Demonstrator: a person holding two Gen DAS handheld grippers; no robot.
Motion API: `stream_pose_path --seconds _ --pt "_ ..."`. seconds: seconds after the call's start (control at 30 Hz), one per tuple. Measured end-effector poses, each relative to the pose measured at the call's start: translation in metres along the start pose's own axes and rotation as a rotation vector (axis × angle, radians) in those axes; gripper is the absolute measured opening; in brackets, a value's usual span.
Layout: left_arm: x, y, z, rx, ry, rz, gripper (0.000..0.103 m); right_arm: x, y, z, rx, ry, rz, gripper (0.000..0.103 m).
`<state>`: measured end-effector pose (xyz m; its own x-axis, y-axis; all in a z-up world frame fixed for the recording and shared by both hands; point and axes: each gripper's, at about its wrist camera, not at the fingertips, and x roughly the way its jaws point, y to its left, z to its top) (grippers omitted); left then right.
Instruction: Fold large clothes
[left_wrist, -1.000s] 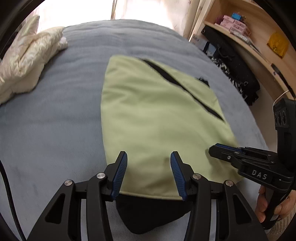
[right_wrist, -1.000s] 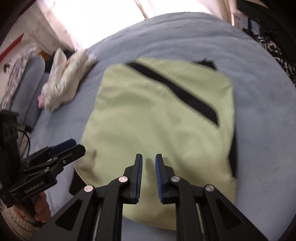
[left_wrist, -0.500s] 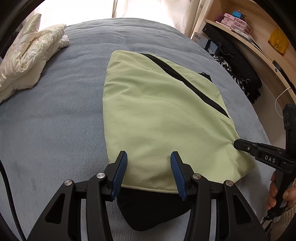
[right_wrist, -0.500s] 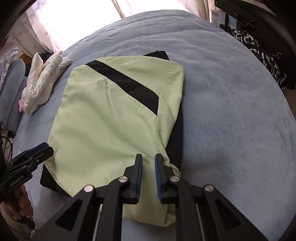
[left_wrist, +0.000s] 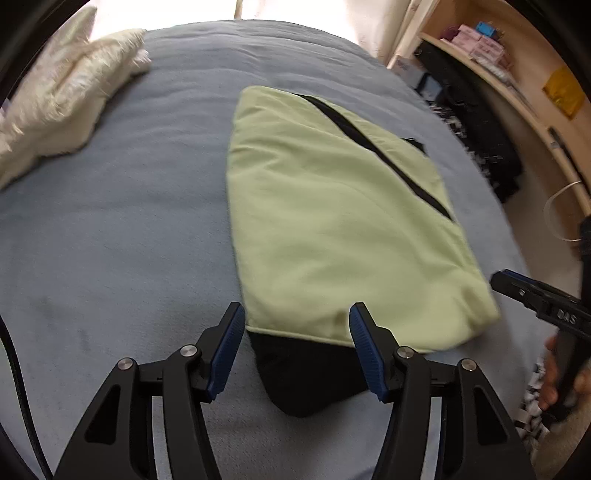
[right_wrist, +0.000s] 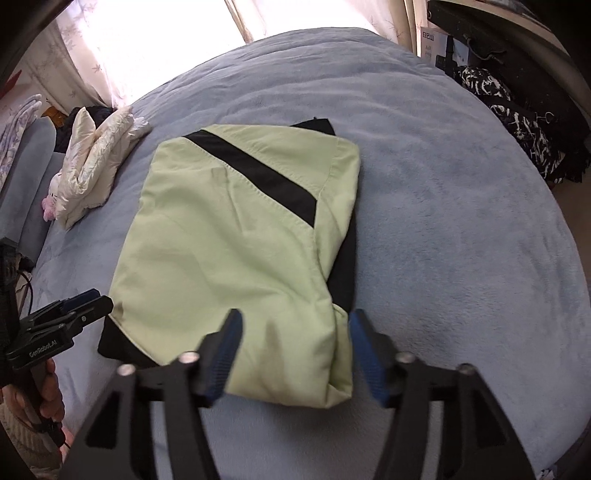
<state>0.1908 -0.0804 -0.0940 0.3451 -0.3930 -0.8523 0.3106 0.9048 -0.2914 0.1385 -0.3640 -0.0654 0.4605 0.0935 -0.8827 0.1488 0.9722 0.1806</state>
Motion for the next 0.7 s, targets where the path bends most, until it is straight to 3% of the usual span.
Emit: stream_pose_path --seconds 0.03,0.1,0.27,0.57,0.7 --pt "0.0 0.004 0.0 -0.009 0.011 -0.026 0.062 -0.002 -0.003 0.001 0.011 0.001 0.011 0.069" --pt "0.002 0.011 -0.001 -0.025 0.03 -0.078 0.081 -0.005 -0.013 0.003 0.042 0.009 0.045 0.069" --pt "0.016 0.023 -0.003 -0.067 0.062 -0.183 0.082 0.006 -0.038 0.006 0.108 0.048 0.135 0.069" --pt "0.057 0.028 -0.002 -0.108 0.094 -0.271 0.082 0.061 -0.068 0.011 0.202 0.132 0.307 0.069" --pt "0.068 0.027 0.001 -0.105 0.076 -0.3 0.083 0.078 -0.072 0.016 0.226 0.124 0.438 0.07"
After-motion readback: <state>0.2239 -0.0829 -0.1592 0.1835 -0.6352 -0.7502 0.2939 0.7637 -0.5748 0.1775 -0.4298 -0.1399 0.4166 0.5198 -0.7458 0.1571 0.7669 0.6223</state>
